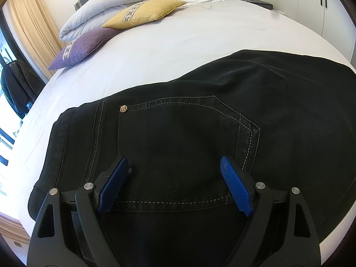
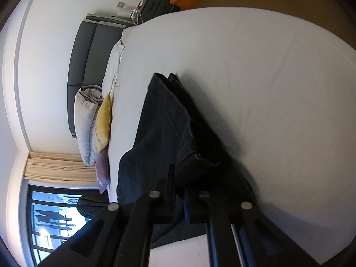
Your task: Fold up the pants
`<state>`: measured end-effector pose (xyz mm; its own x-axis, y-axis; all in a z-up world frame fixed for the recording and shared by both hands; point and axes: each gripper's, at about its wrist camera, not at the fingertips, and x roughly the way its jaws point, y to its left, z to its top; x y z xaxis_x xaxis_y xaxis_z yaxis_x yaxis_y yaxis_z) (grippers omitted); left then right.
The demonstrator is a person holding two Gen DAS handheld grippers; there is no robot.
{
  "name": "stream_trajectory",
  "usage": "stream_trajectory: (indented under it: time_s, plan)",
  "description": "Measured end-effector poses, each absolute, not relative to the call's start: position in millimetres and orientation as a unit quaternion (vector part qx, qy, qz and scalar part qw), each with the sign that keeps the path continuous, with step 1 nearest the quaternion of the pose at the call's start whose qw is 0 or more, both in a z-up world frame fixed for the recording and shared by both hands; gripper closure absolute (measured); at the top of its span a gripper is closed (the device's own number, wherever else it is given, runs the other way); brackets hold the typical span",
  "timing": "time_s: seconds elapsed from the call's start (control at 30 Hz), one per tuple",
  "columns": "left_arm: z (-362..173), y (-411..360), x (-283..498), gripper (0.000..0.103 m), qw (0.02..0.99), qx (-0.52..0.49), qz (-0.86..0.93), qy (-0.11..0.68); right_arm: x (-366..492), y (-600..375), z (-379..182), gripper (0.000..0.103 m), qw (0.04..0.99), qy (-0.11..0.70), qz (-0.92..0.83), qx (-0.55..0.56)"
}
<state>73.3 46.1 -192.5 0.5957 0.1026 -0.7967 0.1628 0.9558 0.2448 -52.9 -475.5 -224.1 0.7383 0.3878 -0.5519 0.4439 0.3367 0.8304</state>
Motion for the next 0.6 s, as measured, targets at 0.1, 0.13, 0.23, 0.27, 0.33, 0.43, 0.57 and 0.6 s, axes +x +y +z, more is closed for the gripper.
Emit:
stream_trajectory:
  time_s: [0.1, 0.13, 0.23, 0.27, 0.33, 0.43, 0.57, 0.6]
  plan:
    - [-193.0, 46.1, 72.1, 0.018, 0.881, 0.143, -0.019, 0.450, -49.5, -469.6, -202.1, 0.099, 0.770, 0.356, -0.017, 0.529]
    - [-193.1, 47.0, 72.2, 0.018, 0.881, 0.142, -0.020, 0.450, -52.7, -467.0, -188.6, 0.099, 0.787, 0.350, -0.014, 0.508]
    - [-193.8, 47.4, 73.7, 0.018, 0.882, 0.141, -0.020, 0.450, -56.2, -464.4, -160.5, 0.099, 0.819, 0.320, 0.003, 0.476]
    - [-194.2, 47.5, 74.1, 0.018, 0.882, 0.141, -0.020, 0.450, -55.5, -469.1, -161.1, 0.099, 0.812, 0.317, 0.006, 0.491]
    - [-194.7, 48.0, 75.8, 0.018, 0.881, 0.140, -0.020, 0.451, -46.5, -478.6, -168.7, 0.099, 0.793, 0.321, 0.002, 0.518]
    - [-194.9, 49.6, 76.4, 0.018, 0.881, 0.137, -0.021, 0.452, -25.5, -482.4, -153.9, 0.099, 0.806, 0.321, 0.008, 0.497]
    - [-194.6, 51.2, 78.2, 0.018, 0.880, 0.132, -0.024, 0.455, 5.6, -481.6, -126.5, 0.099, 0.825, 0.310, 0.022, 0.472]
    - [-194.4, 51.5, 78.3, 0.018, 0.880, 0.132, -0.024, 0.455, 9.9, -480.2, -119.7, 0.099, 0.829, 0.307, 0.025, 0.466]
